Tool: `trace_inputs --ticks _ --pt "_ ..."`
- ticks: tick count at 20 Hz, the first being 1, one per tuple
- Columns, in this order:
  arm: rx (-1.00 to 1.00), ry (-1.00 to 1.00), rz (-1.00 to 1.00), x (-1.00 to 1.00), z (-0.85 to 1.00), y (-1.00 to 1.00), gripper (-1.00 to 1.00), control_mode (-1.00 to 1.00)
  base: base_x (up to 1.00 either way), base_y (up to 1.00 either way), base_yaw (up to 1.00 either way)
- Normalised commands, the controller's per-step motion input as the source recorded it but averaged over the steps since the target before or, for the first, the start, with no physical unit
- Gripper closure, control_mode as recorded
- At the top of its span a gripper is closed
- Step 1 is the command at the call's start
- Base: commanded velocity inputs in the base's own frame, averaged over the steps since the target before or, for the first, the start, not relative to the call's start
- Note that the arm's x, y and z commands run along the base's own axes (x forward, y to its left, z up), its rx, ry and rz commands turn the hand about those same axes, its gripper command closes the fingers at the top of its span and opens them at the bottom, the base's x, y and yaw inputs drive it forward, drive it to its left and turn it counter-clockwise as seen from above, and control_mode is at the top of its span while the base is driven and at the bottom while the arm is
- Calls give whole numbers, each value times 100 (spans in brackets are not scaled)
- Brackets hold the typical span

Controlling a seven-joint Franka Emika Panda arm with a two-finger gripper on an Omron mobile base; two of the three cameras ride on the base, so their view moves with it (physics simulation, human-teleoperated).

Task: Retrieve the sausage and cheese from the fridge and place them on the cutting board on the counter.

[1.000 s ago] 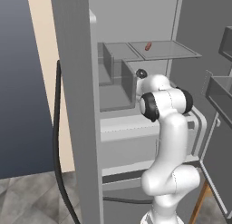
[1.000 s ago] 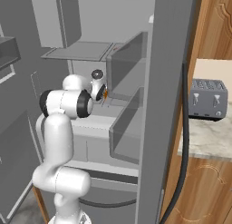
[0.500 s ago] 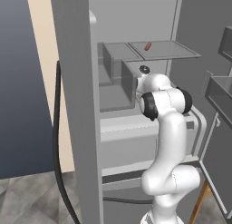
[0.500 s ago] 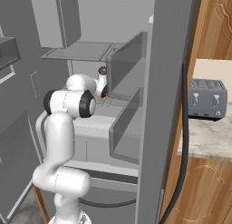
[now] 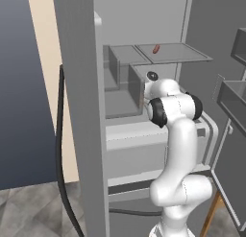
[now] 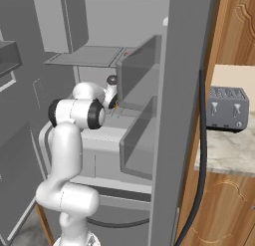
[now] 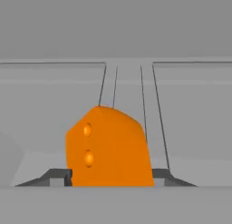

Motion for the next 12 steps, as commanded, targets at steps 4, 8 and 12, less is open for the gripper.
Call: trace_inputs --ticks 4,8,12 --pt "0 -18 3 -43 -85 29 100 -100 0 0 0" --pt "1 -4 0 -82 -6 0 100 -100 0 0 0" --pt "0 2 0 -100 0 0 100 -100 0 0 0"
